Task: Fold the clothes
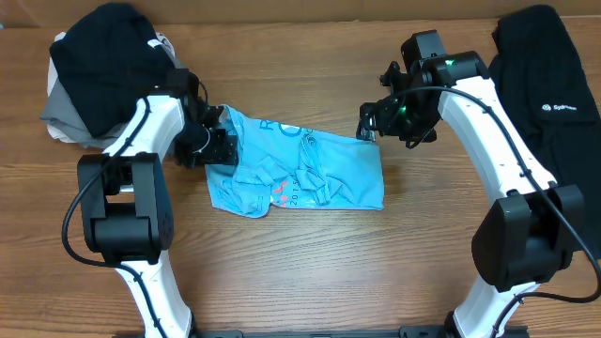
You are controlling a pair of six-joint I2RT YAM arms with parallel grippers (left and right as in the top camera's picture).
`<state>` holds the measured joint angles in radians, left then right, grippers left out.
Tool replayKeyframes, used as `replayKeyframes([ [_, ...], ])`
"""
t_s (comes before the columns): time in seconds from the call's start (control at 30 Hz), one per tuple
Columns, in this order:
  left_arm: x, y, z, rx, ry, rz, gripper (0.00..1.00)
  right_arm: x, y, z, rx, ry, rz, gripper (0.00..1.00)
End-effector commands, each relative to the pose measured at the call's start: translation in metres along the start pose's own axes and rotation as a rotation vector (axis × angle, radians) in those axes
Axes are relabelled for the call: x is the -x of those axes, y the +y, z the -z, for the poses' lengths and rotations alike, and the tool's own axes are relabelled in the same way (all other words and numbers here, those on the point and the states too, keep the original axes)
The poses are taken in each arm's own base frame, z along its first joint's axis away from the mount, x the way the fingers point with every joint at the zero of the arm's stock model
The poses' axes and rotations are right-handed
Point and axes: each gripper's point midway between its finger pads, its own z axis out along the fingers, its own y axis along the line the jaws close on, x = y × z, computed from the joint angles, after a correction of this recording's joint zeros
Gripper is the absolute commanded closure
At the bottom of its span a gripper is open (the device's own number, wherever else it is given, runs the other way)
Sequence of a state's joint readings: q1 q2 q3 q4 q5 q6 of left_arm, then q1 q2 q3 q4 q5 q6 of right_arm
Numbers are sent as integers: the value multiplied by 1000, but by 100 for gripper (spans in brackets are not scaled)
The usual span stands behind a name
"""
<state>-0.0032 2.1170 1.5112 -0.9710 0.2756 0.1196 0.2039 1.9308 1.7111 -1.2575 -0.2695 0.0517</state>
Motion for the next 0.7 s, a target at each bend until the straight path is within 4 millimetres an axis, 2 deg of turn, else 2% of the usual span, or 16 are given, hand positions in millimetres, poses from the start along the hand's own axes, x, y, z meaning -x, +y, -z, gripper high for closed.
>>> replayKeyframes([
  [0.0,-6,-50,-10,-274,4,-93,18,1,4,13,-2,-31,13,0],
  [0.3,4,-77,7,-446,-50,-118,21,-5,3,13,-6,-9,1,0],
  [0.43,2,-80,6,-443,-36,-120,26,-5,3,13,-6,-9,1,0],
  [0.5,-1,-80,3,-420,-23,-126,33,-5,3,13,-6,-8,5,11],
  [0.53,-1,-79,2,-406,-18,-126,43,-5,3,13,-6,-7,5,19],
  [0.57,-2,-76,-1,-376,-6,-107,65,-6,1,13,-15,-3,3,36],
  [0.6,-4,-69,-4,-321,13,-73,83,-8,-1,13,-27,1,1,62],
  [0.67,-6,-59,-8,-254,32,-21,87,-10,-1,12,-25,10,-2,83],
])
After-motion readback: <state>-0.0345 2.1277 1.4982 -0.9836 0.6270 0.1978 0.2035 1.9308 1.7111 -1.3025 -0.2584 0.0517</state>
